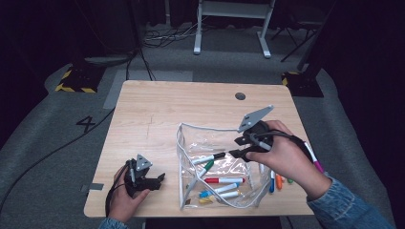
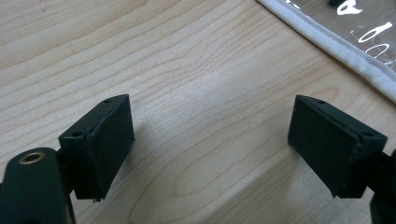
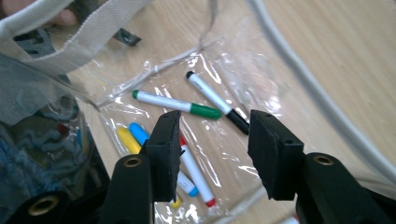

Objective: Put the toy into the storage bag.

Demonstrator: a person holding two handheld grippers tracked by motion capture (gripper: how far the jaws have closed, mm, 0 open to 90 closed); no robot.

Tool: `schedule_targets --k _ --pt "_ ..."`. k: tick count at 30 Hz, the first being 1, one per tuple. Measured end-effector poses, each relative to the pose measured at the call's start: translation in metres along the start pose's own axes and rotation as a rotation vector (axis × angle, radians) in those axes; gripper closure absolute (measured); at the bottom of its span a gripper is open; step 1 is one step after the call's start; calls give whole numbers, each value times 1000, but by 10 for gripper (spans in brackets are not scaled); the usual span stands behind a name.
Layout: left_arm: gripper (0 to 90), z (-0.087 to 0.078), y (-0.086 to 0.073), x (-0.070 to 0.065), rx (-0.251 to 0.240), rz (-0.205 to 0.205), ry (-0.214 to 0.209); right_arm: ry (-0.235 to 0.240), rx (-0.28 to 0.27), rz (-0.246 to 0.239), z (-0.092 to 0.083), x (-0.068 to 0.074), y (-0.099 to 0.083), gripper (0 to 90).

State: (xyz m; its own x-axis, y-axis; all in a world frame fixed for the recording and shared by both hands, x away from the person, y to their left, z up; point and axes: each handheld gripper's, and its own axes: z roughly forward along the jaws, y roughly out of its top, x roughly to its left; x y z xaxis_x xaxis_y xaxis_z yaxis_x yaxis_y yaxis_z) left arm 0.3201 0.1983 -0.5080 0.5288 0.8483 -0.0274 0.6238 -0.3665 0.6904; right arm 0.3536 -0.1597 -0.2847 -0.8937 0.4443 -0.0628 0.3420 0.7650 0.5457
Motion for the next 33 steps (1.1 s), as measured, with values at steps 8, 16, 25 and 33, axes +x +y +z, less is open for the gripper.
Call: schedule_targets --k 8,16,25,33 --pt "147 0 0 0 -3 0 2 -81 -49 111 -30 -30 -31 550" --pt "147 1 0 0 -10 -6 1 -161 -64 250 -44 -66 -79 543" --pt "147 0 0 1 -10 -9 -7 -227 -54 411 -42 -106 -144 550" --pt "148 0 -1 0 -9 -2 -2 -283 -9 541 -21 -137 -204 553"
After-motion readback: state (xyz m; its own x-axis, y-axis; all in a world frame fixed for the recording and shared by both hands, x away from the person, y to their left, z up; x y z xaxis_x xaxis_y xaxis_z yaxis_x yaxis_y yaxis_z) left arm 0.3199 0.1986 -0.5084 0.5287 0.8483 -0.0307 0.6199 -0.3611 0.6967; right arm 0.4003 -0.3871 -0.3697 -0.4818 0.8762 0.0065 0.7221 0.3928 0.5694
